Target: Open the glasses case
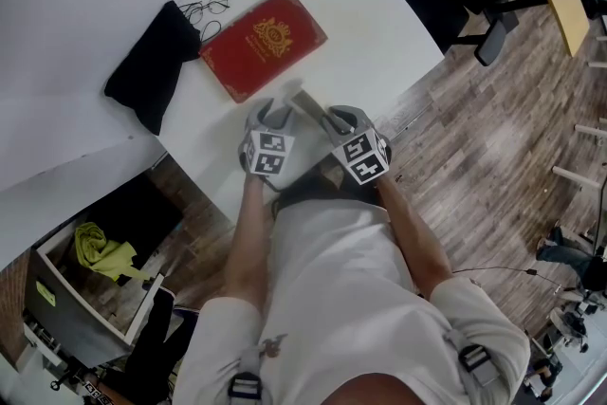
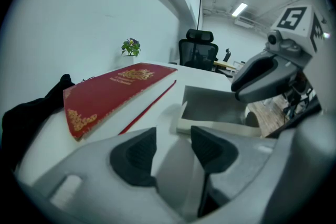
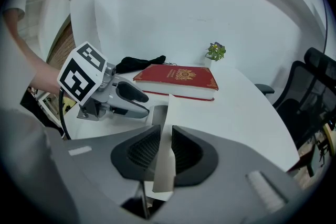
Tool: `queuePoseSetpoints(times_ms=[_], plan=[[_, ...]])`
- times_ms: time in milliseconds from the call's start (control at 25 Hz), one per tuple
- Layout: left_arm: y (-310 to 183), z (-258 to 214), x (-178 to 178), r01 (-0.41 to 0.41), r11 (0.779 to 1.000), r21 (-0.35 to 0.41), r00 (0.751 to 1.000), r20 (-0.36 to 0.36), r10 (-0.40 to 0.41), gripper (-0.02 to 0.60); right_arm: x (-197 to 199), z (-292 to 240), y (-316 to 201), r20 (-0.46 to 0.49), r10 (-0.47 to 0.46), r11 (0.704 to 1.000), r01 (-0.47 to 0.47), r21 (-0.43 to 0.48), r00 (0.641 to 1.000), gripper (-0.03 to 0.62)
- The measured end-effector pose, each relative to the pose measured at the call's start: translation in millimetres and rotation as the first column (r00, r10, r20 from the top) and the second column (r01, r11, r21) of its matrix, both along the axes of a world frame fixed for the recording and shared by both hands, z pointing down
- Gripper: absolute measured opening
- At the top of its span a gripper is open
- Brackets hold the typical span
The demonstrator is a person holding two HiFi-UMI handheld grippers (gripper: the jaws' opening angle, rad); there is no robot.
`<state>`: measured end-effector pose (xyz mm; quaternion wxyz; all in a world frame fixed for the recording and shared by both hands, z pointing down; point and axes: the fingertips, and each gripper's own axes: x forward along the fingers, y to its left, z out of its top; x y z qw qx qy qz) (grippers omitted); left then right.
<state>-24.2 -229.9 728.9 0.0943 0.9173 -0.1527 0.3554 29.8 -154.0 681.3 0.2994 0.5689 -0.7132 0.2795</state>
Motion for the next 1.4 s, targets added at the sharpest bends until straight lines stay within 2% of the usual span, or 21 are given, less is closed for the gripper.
queuePoseSetpoints(times_ms=[1400], plan=[[-1.2, -1.7, 2.1, 0.001, 1.0, 0.004, 1.0, -0.012, 0.0, 0.207, 22.2, -2.5, -4.4, 0.032, 0.053, 0.999, -0.053, 0.003, 0.998, 0.031]])
